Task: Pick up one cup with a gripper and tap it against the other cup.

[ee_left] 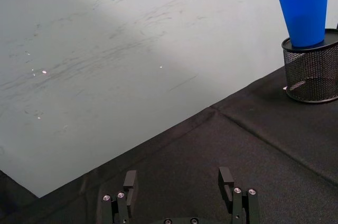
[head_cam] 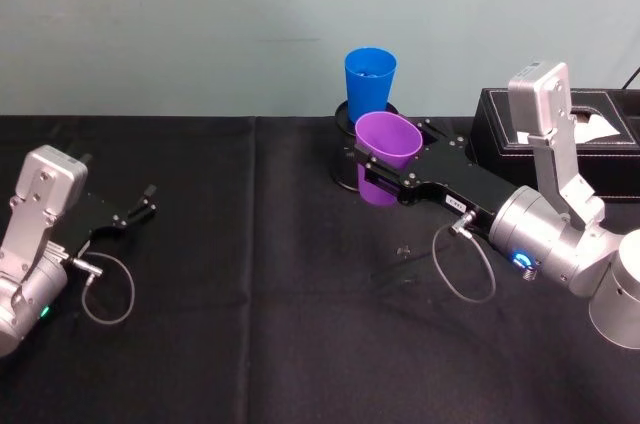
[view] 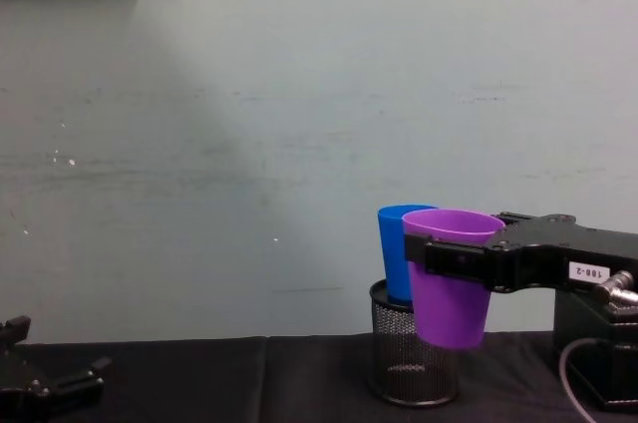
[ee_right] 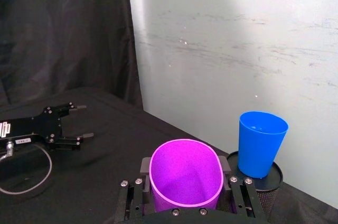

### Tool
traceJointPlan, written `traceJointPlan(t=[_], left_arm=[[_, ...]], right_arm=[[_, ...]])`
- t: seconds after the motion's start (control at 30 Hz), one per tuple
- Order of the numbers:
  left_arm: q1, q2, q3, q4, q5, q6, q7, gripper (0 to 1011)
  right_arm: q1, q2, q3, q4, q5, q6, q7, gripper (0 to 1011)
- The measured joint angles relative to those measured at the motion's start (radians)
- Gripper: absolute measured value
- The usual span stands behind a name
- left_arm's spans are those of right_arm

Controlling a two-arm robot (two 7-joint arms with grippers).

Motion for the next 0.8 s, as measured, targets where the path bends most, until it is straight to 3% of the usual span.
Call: traceJointPlan(t=[0.8], left_arm=[[0.0, 0.0, 0.0, 0.0, 0.0, 0.0, 0.0, 1000]], right_arm=[[0.0, 0.0, 0.0, 0.0, 0.0, 0.0, 0.001, 730]])
